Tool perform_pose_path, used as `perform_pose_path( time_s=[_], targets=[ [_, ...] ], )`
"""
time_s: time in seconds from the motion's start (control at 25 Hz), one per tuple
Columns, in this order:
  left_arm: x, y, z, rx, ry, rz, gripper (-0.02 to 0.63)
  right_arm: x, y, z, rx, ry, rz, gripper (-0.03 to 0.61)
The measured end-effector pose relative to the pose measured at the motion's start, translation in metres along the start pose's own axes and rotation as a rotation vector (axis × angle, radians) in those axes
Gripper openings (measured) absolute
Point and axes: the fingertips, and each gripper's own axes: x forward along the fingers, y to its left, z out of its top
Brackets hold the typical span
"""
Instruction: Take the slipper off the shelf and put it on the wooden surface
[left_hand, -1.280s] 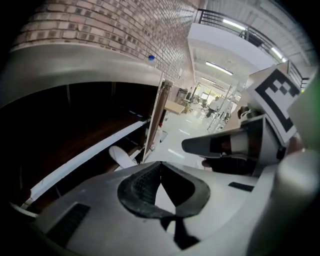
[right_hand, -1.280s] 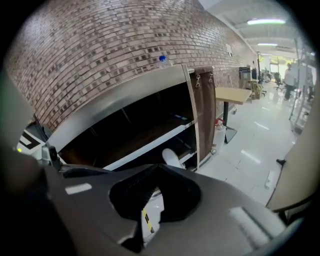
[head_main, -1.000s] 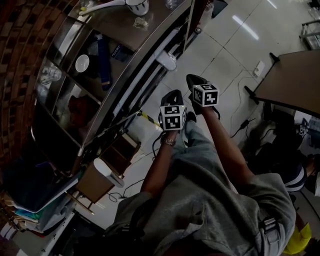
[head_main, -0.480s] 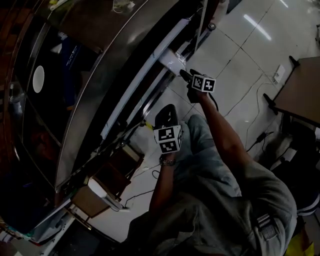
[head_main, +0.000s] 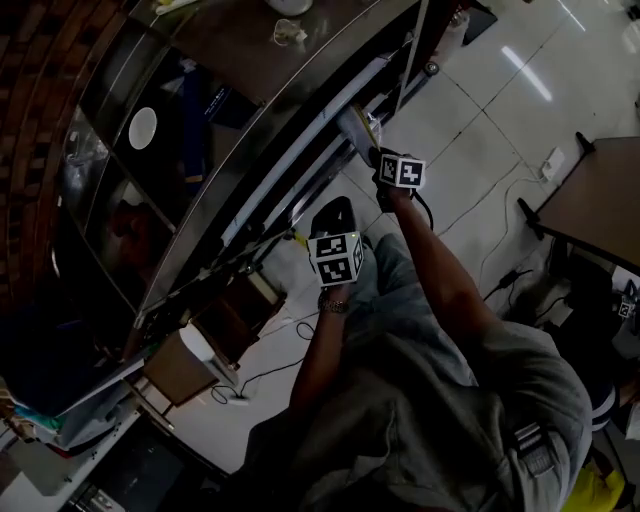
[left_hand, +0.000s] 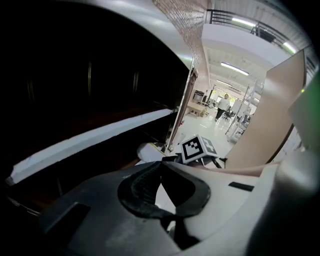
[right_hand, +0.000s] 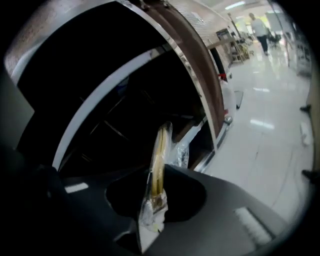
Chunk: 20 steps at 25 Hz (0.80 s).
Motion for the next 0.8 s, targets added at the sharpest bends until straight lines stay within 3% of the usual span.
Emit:
perform_pose_path(
  time_s=[0.2, 0.32, 0.44, 0.6, 0.8],
  targets=[
    [-0.029, -0.058, 0.047, -0.06, 0.064, -0.058, 0.003, -0.155, 0.021, 0.013, -0.233, 0.115, -0.228, 0.06],
    [-0.046, -0.094, 0.058, -0.019, 0.091, -0.034, 0.003, -0.234, 0.033, 0.027, -0.25, 0.122, -0.27, 0.059],
    [-0.057, -0.129, 0.065, 0.017, 0.107, -0.032, 0.003, -0.285, 0.038, 0.036, -0.193, 0.119, -0.276, 0.06],
    [-0.074, -0.161, 0.07, -0.007, 0.121, -0.073, 0.003, -0.321, 0.054, 0.04, -0.175, 0.103, -0.238, 0.06],
    [-0.109, -0.157, 0.065, -0.036, 0.1, -0.035, 0.003, -0.339, 0.075, 0.032, -0.217, 0.102, -0.191, 0.059]
  ],
)
